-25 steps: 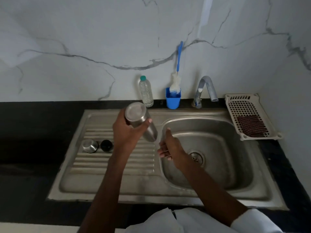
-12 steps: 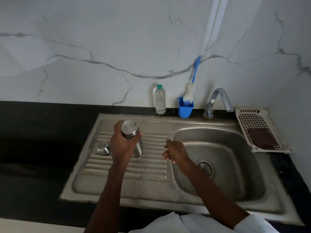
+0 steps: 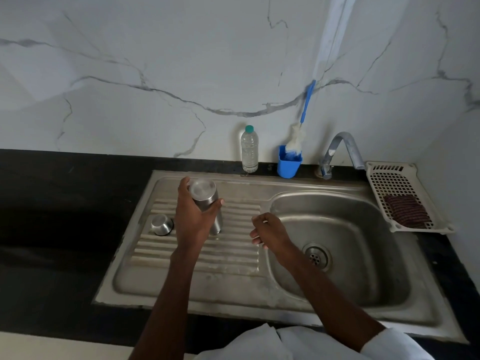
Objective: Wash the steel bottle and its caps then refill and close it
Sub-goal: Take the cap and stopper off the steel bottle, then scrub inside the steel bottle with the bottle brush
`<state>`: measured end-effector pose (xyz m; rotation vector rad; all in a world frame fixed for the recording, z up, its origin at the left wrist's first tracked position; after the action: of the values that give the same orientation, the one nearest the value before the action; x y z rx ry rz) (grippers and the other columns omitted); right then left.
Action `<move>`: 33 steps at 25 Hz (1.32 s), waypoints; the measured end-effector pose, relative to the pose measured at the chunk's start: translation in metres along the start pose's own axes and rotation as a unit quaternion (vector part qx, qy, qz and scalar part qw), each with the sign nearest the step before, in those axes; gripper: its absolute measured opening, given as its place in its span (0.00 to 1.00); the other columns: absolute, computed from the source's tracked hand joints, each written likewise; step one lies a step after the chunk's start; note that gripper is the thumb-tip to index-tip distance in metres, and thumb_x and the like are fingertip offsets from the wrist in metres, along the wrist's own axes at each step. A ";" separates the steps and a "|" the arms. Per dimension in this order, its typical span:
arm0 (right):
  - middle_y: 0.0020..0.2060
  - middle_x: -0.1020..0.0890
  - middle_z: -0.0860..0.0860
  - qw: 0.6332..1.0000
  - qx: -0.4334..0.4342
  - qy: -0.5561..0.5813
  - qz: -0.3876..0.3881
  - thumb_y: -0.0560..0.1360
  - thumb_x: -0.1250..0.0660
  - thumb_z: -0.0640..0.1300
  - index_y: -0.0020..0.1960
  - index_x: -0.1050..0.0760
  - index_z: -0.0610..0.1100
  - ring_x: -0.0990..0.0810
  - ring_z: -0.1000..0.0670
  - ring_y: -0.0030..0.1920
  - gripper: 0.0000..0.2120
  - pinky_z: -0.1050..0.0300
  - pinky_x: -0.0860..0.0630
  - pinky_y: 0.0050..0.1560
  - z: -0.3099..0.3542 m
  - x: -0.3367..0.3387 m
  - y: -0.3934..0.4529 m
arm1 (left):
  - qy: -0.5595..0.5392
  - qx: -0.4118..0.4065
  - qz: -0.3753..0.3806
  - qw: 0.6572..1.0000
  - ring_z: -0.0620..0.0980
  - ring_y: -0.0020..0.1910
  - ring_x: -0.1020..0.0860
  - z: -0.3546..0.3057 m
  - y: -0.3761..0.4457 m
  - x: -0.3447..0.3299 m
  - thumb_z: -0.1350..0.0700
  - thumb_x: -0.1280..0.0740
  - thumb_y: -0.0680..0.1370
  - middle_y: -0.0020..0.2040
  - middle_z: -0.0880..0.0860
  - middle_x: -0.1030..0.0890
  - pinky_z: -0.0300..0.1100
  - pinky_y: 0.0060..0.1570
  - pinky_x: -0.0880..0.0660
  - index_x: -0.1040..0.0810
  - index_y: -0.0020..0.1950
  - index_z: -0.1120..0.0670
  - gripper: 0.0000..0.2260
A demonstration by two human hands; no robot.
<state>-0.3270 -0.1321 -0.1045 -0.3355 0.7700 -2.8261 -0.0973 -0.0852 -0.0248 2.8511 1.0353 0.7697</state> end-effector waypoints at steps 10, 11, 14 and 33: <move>0.44 0.16 0.54 0.966 0.151 -0.169 -0.123 0.80 0.35 0.47 0.53 0.23 0.51 0.17 0.49 0.46 0.04 0.51 0.20 0.50 0.022 0.047 0.001 | -0.001 -0.283 -0.175 0.943 0.63 0.77 0.34 -0.099 -0.040 0.027 0.57 0.31 0.82 0.75 0.64 0.31 0.60 0.72 0.30 0.21 0.66 0.64 0.16; 0.45 0.16 0.54 0.952 0.185 -0.196 -0.146 0.80 0.35 0.46 0.54 0.23 0.51 0.18 0.50 0.46 0.05 0.53 0.21 0.49 0.032 0.055 -0.002 | -0.007 -0.315 -0.159 0.936 0.63 0.74 0.31 -0.110 -0.046 0.015 0.61 0.33 0.82 0.72 0.65 0.28 0.59 0.71 0.29 0.18 0.58 0.65 0.10; 0.48 0.17 0.52 0.900 0.294 -0.260 -0.190 0.79 0.35 0.42 0.57 0.23 0.49 0.19 0.50 0.47 0.07 0.52 0.22 0.47 0.055 0.067 -0.012 | 0.000 -0.321 -0.048 0.946 0.57 0.73 0.28 -0.111 -0.053 -0.046 0.65 0.34 0.82 0.70 0.60 0.24 0.52 0.73 0.30 0.18 0.59 0.64 0.08; 0.63 0.23 0.43 0.566 0.431 -0.684 -0.160 0.65 0.25 0.36 0.63 0.22 0.41 0.24 0.42 0.66 0.26 0.39 0.41 0.75 0.198 0.120 0.080 | 0.368 -0.119 0.401 0.831 0.55 0.82 0.68 0.089 -0.018 -0.269 0.34 0.41 0.82 0.83 0.55 0.69 0.61 0.80 0.60 0.67 0.84 0.53 0.45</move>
<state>-0.3788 -0.3224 0.0405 -2.0837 -1.0119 -1.7156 -0.2455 -0.2206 -0.2256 2.6926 -0.3959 1.9614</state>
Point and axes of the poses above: each hand's wrist, its own y-axis towards the middle knuckle, its own x-axis out of the back of the hand, z = x × y, the point moved 8 cm from there along y, towards the middle knuckle
